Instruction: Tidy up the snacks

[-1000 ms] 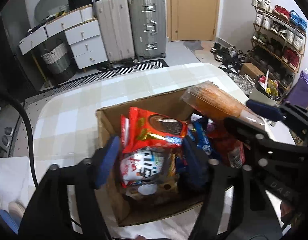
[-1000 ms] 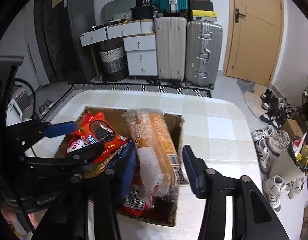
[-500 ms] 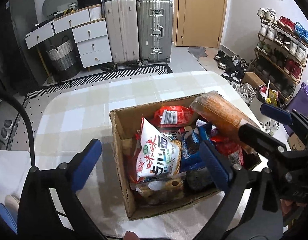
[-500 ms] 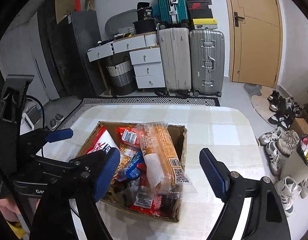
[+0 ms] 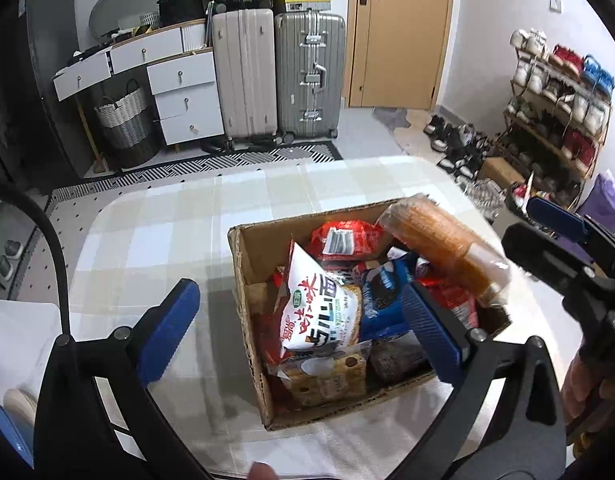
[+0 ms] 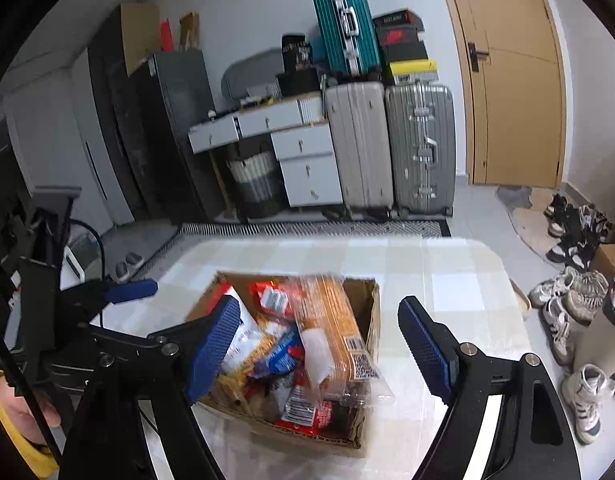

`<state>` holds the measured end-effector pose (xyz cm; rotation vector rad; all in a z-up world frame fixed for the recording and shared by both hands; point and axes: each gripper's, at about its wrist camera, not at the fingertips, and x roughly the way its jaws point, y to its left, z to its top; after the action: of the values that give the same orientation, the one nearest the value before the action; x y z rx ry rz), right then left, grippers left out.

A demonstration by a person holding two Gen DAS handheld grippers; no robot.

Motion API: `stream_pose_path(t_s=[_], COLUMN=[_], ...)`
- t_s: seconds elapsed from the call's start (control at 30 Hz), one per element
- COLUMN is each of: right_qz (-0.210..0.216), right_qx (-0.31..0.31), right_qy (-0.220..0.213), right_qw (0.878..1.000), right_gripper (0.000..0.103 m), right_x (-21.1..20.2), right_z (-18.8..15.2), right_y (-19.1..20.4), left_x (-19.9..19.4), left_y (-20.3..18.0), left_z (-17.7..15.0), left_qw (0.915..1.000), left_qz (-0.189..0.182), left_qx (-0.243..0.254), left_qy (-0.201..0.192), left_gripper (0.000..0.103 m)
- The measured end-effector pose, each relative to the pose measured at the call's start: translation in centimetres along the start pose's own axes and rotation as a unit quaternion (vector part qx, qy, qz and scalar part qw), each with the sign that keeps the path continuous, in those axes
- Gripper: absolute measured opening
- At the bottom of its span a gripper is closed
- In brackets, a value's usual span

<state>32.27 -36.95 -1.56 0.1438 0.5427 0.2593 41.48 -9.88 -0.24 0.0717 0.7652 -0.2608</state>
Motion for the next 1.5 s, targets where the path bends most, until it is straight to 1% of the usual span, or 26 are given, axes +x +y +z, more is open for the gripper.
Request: stream_pose_path(t_s=[0.13, 0.17, 0.2, 0.27, 0.37, 0.43, 0.5, 0.57, 0.7, 0.8, 0.87, 0.97, 1.0, 1.07, 1.13, 1.2, 1.23, 1.3, 1.33, 1.4, 1.5], right_qz=[0.008, 0.009, 0.007, -0.003, -0.012, -0.021, -0.024, -0.018, -0.019, -0.021, -0.027, -0.022, -0.019, -0.013, -0.013, -0.016, -0.022, -0.041, -0.049, -0.045, -0.040], right_qx=[0.007, 0.009, 0.013, 0.022, 0.023, 0.011, 0.000, -0.009, -0.030, -0.051, -0.058, -0.050, -0.046, -0.044, -0.049, -0.057, -0.064, -0.082, -0.089, -0.084, -0.064], right_qy=[-0.032, -0.038, -0.046, -0.066, -0.098, -0.107, -0.108, -0.116, -0.143, -0.163, -0.176, -0.191, -0.194, -0.200, -0.203, -0.194, -0.187, -0.166, -0.164, -0.175, -0.175], right_qw=[0.999, 0.999, 0.999, 0.998, 0.995, 0.994, 0.994, 0.993, 0.989, 0.985, 0.982, 0.980, 0.980, 0.979, 0.978, 0.979, 0.980, 0.982, 0.981, 0.980, 0.982], right_gripper=[0.084, 0.088, 0.094, 0.100, 0.102, 0.103, 0.103, 0.103, 0.103, 0.103, 0.103, 0.103, 0.103, 0.103, 0.103, 0.103, 0.103, 0.103, 0.103, 0.103, 0.103], right_x=[-2.8, -3.5, -4.5, -6.6, -9.9, -12.1, -13.7, -15.7, -20.0, -23.1, -24.8, -26.7, -27.2, -27.8, -27.7, -26.8, -26.1, -24.8, -24.7, -24.8, -24.6], right_z=[0.1, 0.1, -0.1, -0.4, -1.3, -2.3, -3.4, -4.7, -7.5, -9.7, -11.0, -13.0, -13.7, -15.0, -16.7, -18.1, -18.5, -18.9, -19.0, -19.2, -18.9], right_y=[0.4, 0.4, 0.5, 0.6, 1.1, 2.0, 2.9, 3.8, 6.1, 8.4, 9.5, 11.0, 11.4, 12.1, 12.7, 12.7, 12.6, 12.7, 12.8, 12.4, 11.8], left_x=[-2.8, -3.6, -4.8, -6.8, -10.8, -13.8, -16.7, -19.7, -25.2, -28.3, -29.8, -31.4, -31.8, -32.4, -32.2, -31.8, -31.4, -30.3, -29.3, -28.3, -27.4], left_y=[0.0, 0.0, 0.0, -0.1, 0.1, 0.2, 0.3, 0.3, 0.8, 1.3, 1.7, 1.9, 1.8, 1.3, 0.8, 0.4, 0.2, -0.1, -0.3, -0.5, -0.5], left_z=[-0.2, -0.3, -0.6, -1.1, -2.5, -3.6, -4.9, -6.3, -9.9, -13.0, -14.9, -18.2, -19.3, -21.1, -22.6, -24.1, -24.8, -25.3, -24.8, -24.7, -24.2], left_qw=[0.9997, 0.9996, 0.9993, 0.9986, 0.9968, 0.9943, 0.9912, 0.9860, 0.9767, 0.9699, 0.9669, 0.9641, 0.9641, 0.9628, 0.9631, 0.9594, 0.9589, 0.9644, 0.9669, 0.9703, 0.9732], left_qz=[0.003, -0.002, -0.006, -0.006, -0.007, 0.004, 0.023, 0.055, 0.060, 0.081, 0.088, 0.089, 0.089, 0.101, 0.111, 0.134, 0.139, 0.129, 0.125, 0.120, 0.102], left_qx=[-0.005, -0.006, -0.007, -0.009, -0.017, -0.025, -0.037, -0.051, -0.083, -0.103, -0.117, -0.136, -0.137, -0.129, -0.112, -0.103, -0.100, -0.093, -0.090, -0.080, -0.084], left_qy=[-0.024, -0.029, -0.038, -0.051, -0.078, -0.103, -0.125, -0.149, -0.189, -0.205, -0.209, -0.210, -0.209, -0.215, -0.218, -0.226, -0.226, -0.211, -0.203, -0.195, -0.189], left_gripper=[0.102, 0.102, 0.102, 0.102, 0.102, 0.102, 0.102, 0.102, 0.102, 0.102, 0.102, 0.102, 0.102, 0.102, 0.102, 0.102, 0.102, 0.102, 0.102, 0.102, 0.102])
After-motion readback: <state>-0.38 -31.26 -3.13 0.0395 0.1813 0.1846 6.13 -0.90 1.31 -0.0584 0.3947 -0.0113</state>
